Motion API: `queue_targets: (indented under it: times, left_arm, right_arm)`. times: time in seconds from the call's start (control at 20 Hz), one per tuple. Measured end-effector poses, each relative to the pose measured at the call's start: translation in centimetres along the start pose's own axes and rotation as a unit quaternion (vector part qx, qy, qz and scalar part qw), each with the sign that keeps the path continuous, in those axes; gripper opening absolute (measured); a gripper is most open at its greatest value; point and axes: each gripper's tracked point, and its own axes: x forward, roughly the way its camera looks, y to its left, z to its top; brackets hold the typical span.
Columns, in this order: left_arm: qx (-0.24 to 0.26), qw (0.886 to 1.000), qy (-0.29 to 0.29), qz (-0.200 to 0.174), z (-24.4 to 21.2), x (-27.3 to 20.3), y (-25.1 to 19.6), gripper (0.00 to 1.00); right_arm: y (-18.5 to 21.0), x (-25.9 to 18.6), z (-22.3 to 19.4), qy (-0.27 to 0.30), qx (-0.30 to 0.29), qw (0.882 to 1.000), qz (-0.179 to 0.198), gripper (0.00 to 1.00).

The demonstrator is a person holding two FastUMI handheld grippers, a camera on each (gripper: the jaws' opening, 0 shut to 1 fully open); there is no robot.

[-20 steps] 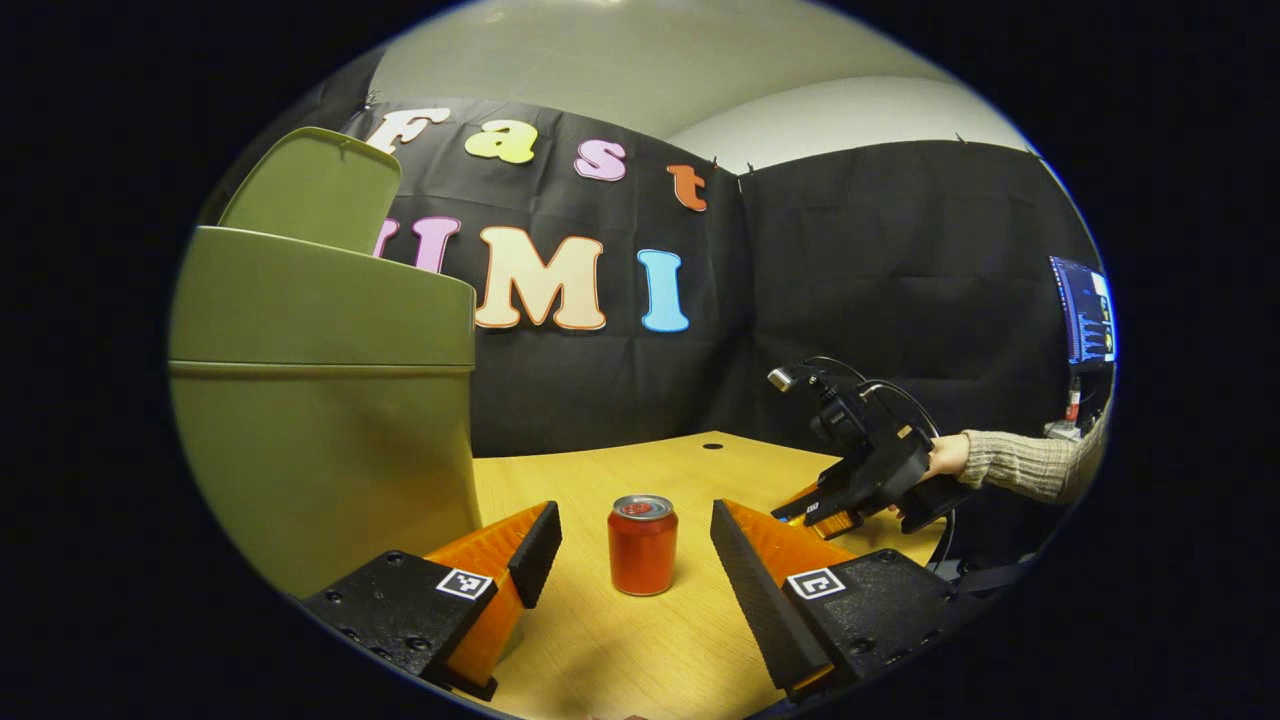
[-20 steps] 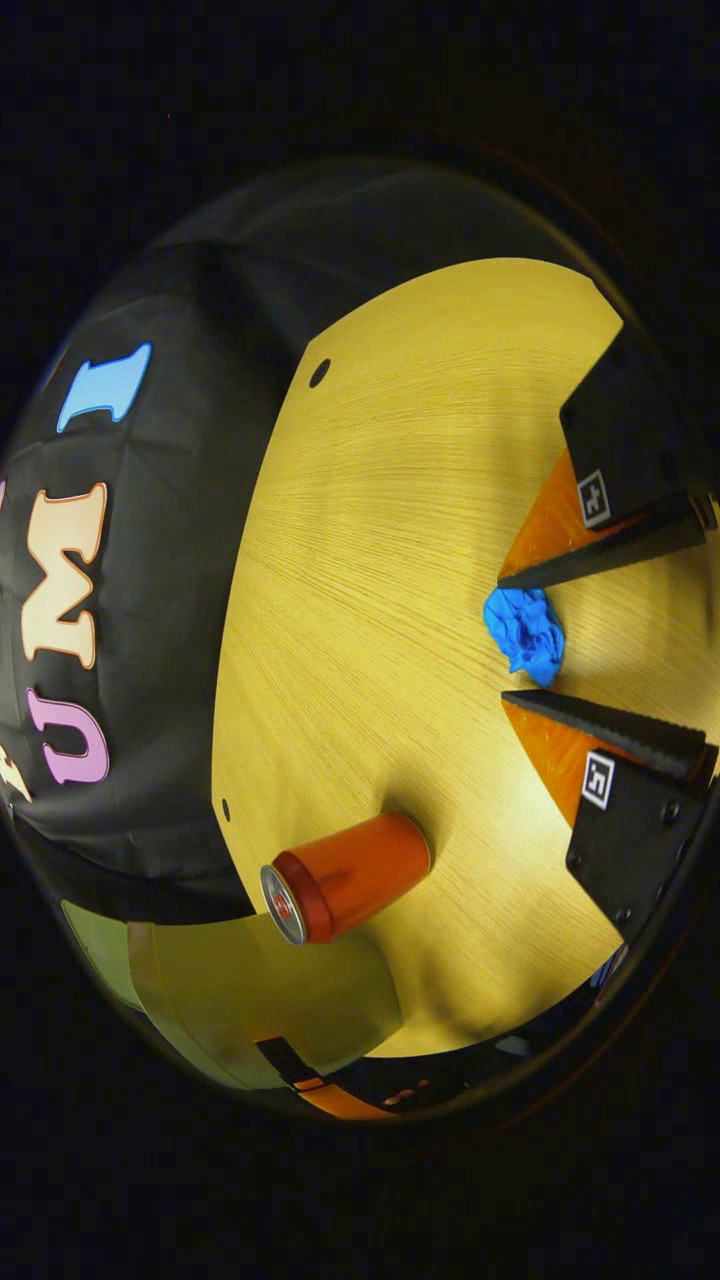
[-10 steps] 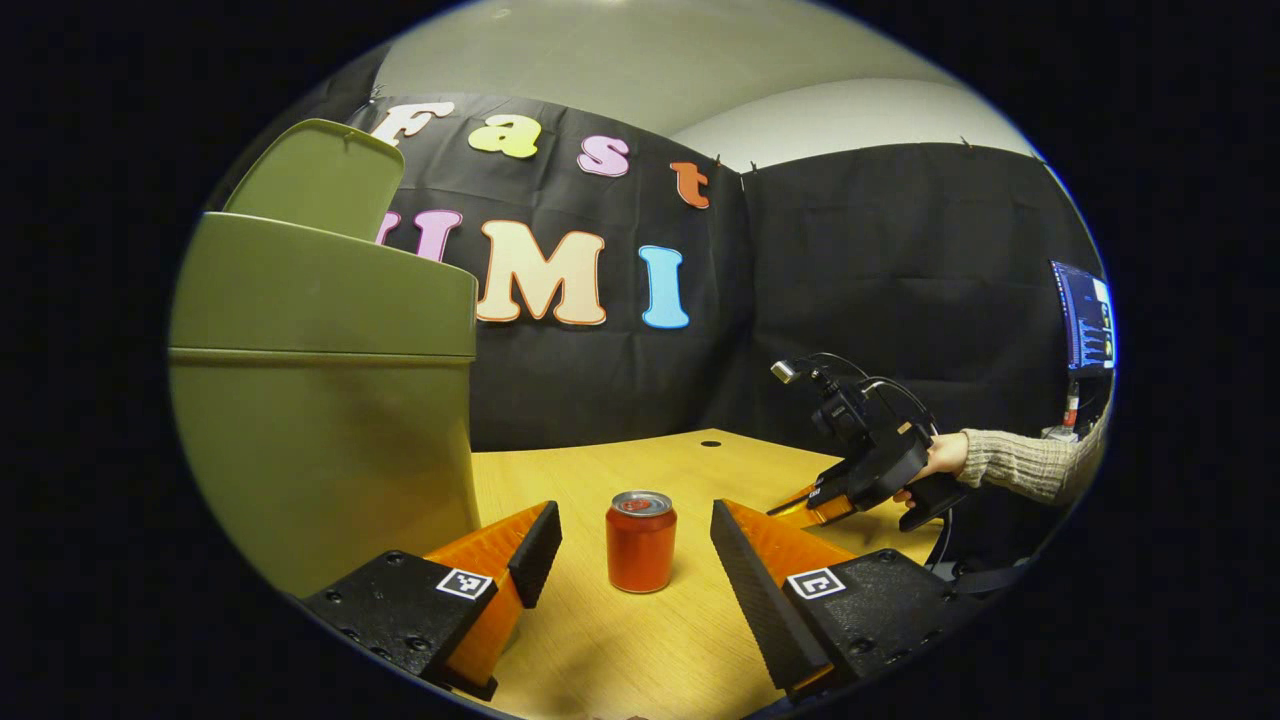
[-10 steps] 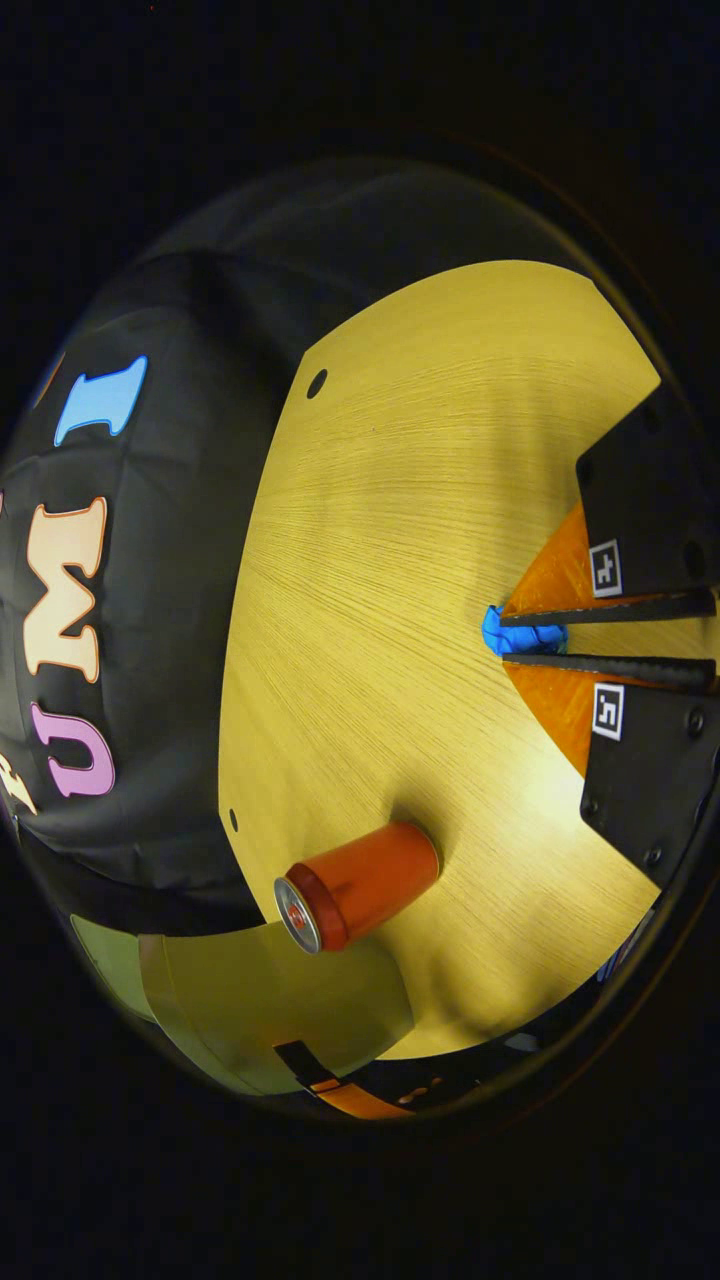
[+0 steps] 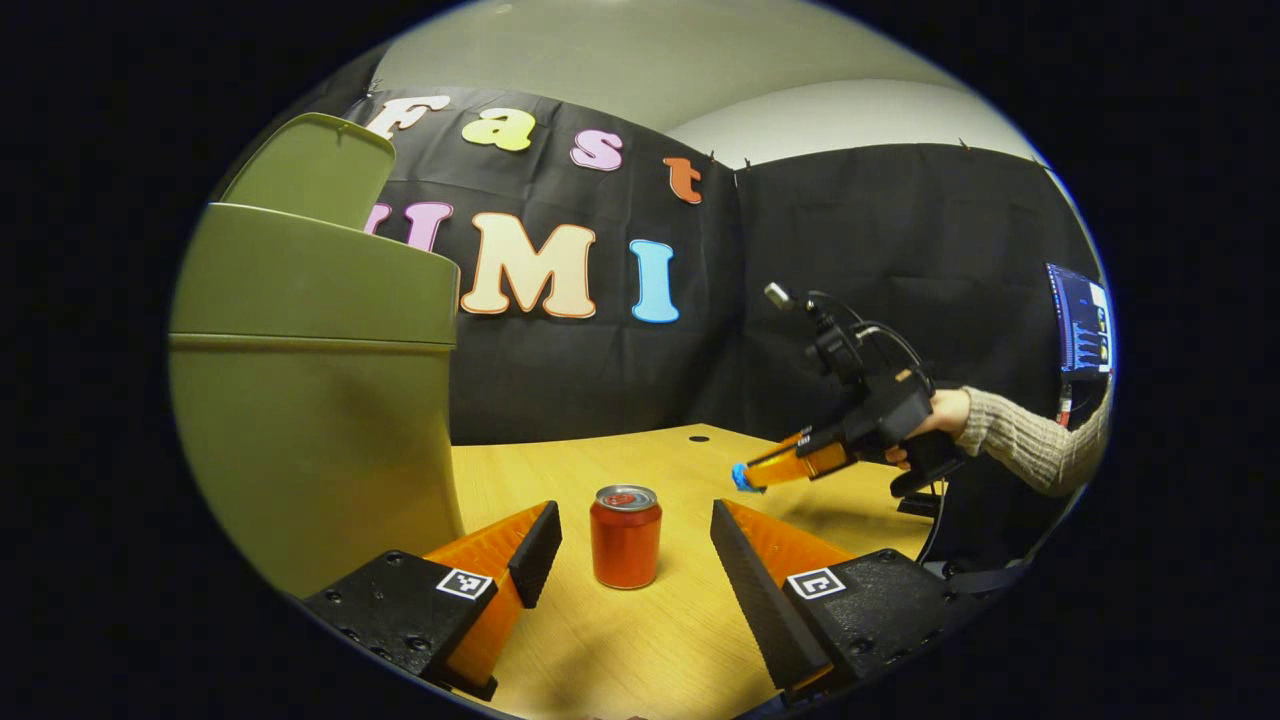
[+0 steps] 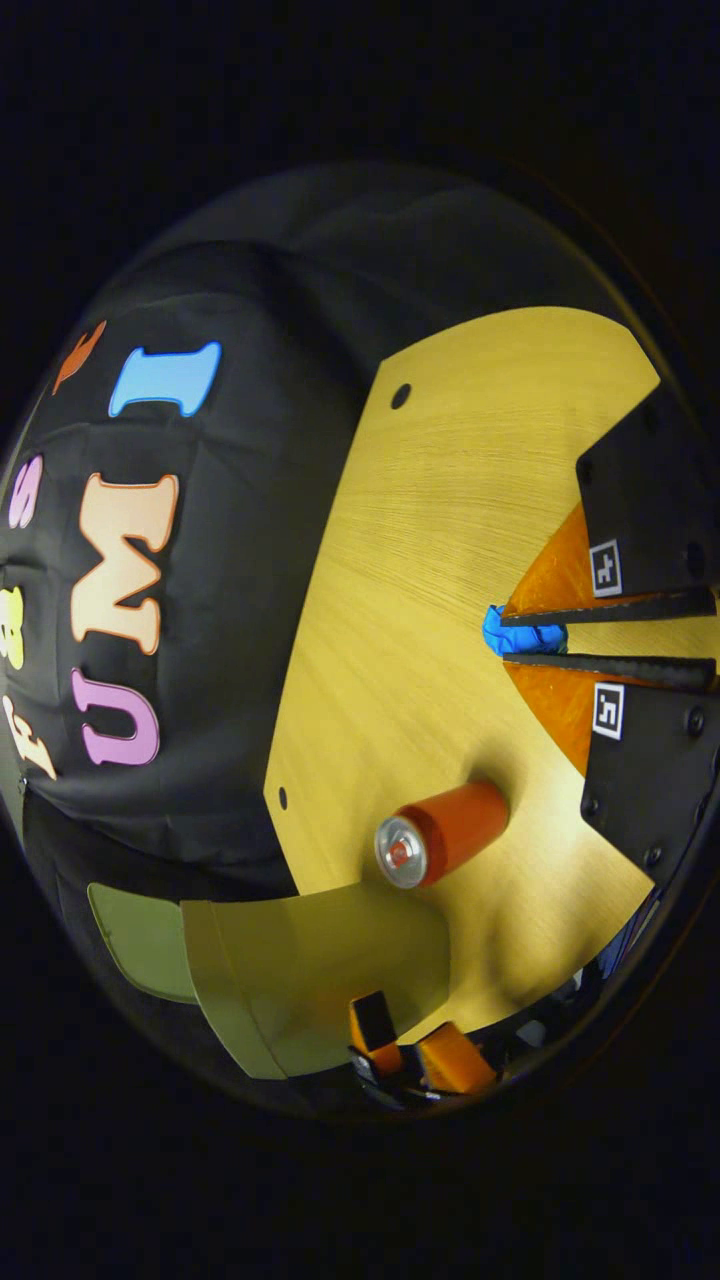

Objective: Press the lid of the desktop garbage bin to open it, pick up the crumpled paper on the desktop and throw it into the bin, then pick up the pop can on the desktop and drop it into the bin, and finally close the garbage bin lid.

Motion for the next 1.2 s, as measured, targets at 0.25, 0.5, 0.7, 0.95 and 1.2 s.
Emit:
queue_targets:
  times: [0.25,0.5,0.7,0.95,1.2]
  left_arm:
    - [-0.006,1.000,0.009,-0.013,-0.6,0.3,-0.8,0.91]
    - [-0.013,1.000,0.011,-0.026,-0.7,0.3,-1.7,0.91]
    - [-0.016,0.999,0.016,-0.033,-0.9,0.3,-2.2,0.91]
    - [-0.015,0.999,0.017,-0.035,-1.0,0.1,-2.3,0.91]
    - [-0.010,0.999,0.013,-0.040,-0.6,-0.1,-2.6,0.91]
  right_arm:
    - [3.0,-2.4,6.7,-0.059,-0.046,0.997,0.015,0.17]
    - [6.6,-4.7,13.8,-0.126,-0.087,0.988,0.037,0.17]
    - [10.3,-6.9,19.2,-0.178,-0.121,0.975,0.058,0.17]
    - [17.1,-8.9,23.6,-0.216,-0.161,0.956,0.112,0.17]
    - [23.1,-10.0,26.4,-0.241,-0.158,0.938,0.194,0.17]
